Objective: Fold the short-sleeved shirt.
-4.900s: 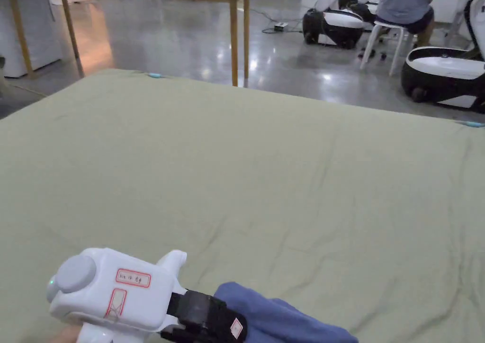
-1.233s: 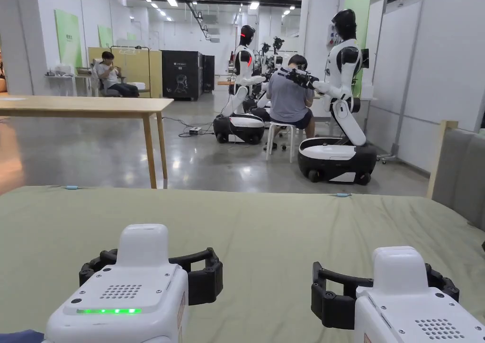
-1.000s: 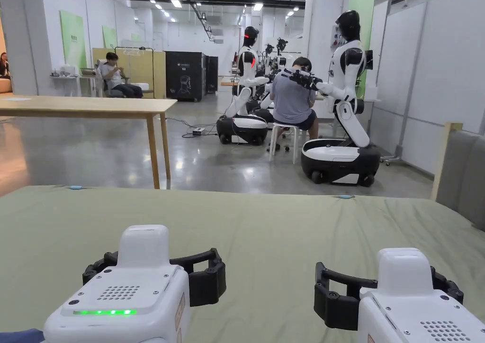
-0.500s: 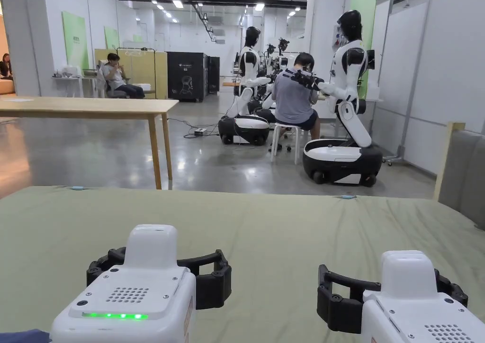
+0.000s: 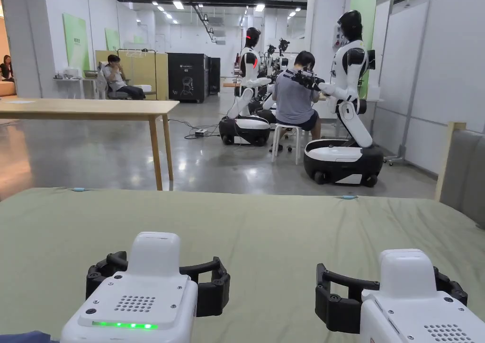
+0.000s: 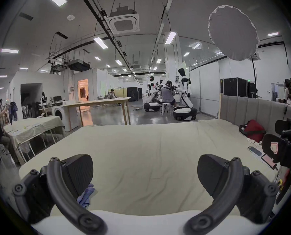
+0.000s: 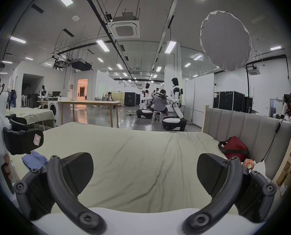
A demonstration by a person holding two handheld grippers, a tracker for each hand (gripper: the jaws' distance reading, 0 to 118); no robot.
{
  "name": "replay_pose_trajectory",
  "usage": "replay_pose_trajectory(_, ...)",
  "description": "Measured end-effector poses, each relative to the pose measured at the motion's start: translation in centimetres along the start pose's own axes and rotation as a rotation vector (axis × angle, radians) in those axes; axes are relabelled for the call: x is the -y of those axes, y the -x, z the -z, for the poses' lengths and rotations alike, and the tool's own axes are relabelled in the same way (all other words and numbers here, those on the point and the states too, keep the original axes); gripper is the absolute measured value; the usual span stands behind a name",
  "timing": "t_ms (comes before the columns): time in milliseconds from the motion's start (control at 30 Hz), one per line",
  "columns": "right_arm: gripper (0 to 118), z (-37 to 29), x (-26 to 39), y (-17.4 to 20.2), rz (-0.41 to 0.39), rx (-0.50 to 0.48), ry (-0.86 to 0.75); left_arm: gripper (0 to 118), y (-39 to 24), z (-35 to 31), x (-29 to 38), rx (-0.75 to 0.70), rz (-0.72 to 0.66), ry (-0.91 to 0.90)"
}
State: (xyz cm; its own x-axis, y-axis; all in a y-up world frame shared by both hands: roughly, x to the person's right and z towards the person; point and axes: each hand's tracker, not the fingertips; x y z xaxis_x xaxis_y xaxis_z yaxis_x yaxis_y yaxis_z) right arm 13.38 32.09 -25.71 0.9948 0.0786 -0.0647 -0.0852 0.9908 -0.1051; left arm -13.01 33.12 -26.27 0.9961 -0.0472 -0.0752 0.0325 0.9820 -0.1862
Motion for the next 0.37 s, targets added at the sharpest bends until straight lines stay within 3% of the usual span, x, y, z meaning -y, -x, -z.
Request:
replay_pose_trajectory(233,118,-0.10,0.03,0.21,-0.001,-0.018,-0.002,118,-0.49,0.27,0.21,-0.090,0.045,0.009)
replay_pose_trajectory(367,118,-0.15,-0.04,0.42,-0.005,-0.021,-0.003,118,-0.34,-0.27,-0.22,-0.066,0.026,-0.022)
